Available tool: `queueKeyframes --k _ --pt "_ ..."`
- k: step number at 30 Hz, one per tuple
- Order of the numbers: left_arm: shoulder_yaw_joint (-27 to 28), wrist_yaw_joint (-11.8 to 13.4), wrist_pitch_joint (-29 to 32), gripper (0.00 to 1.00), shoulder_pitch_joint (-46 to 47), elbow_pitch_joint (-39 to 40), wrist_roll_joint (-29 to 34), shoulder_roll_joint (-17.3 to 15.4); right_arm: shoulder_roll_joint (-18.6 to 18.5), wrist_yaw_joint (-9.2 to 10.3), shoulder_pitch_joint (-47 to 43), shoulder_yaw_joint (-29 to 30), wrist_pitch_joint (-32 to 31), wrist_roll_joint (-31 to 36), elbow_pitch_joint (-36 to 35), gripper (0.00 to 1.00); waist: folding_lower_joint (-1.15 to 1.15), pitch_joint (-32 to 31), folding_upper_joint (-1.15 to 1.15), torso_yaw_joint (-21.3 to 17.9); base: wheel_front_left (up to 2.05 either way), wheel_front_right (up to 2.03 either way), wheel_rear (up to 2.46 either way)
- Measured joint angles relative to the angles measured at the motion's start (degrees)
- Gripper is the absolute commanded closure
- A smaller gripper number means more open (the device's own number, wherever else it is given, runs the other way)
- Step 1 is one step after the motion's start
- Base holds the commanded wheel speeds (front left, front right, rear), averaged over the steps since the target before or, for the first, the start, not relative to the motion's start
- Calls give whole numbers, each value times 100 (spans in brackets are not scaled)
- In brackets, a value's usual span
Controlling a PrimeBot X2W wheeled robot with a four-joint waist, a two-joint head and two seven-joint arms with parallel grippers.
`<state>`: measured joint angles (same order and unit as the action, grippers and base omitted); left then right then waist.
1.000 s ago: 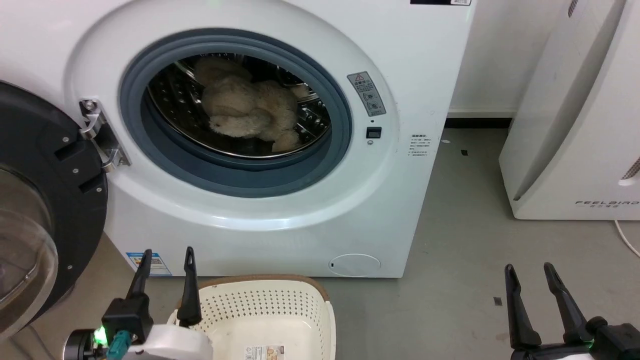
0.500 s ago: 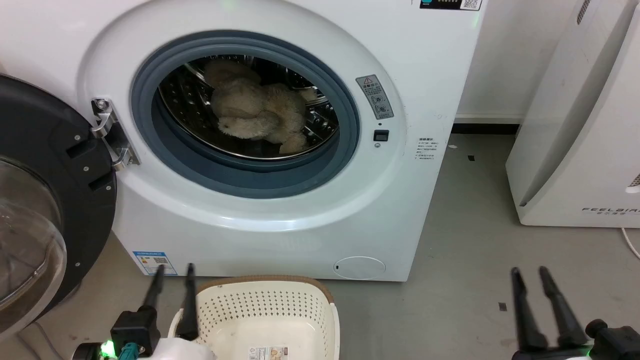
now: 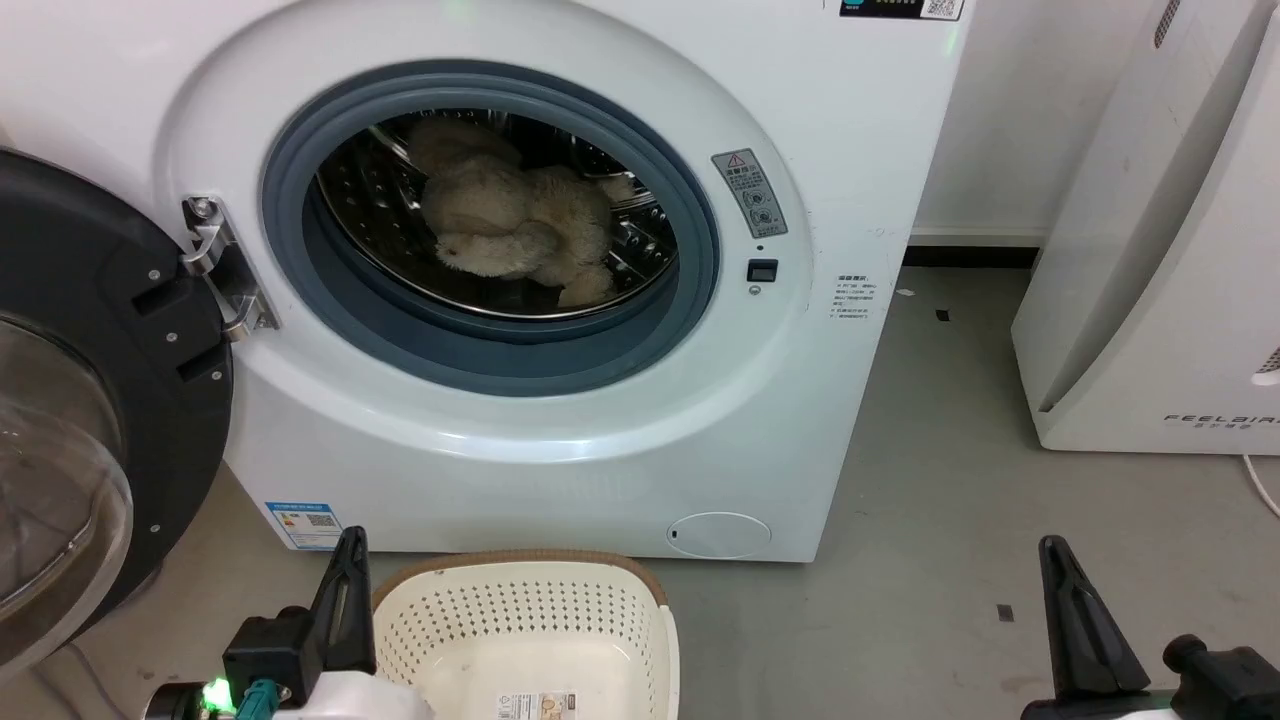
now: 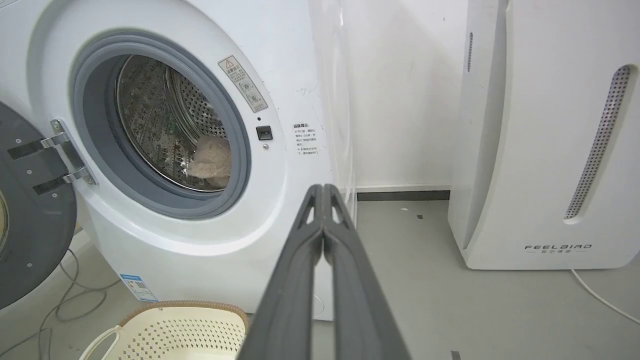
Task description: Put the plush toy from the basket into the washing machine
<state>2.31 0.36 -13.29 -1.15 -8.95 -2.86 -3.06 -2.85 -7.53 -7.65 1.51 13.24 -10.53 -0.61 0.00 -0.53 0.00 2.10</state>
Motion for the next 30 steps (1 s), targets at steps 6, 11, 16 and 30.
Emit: queueKeyframes --k 6,11,16,30 --pt "-13 0 69 100 0 38 16 1 0 0 12 -4 -56 59 1 100 0 3 0 -11 0 0 0" --pt "-24 -1 151 100 1 99 18 1 0 0 77 -13 -130 145 2 100 0 6 0 -24 0 0 0" --pt "-35 -1 205 100 1 136 27 2 0 0 87 -19 -204 160 2 100 0 8 0 -34 0 0 0" --pt "-77 -1 368 100 2 240 69 3 0 0 190 -37 -360 264 7 100 0 15 0 -59 0 0 0"
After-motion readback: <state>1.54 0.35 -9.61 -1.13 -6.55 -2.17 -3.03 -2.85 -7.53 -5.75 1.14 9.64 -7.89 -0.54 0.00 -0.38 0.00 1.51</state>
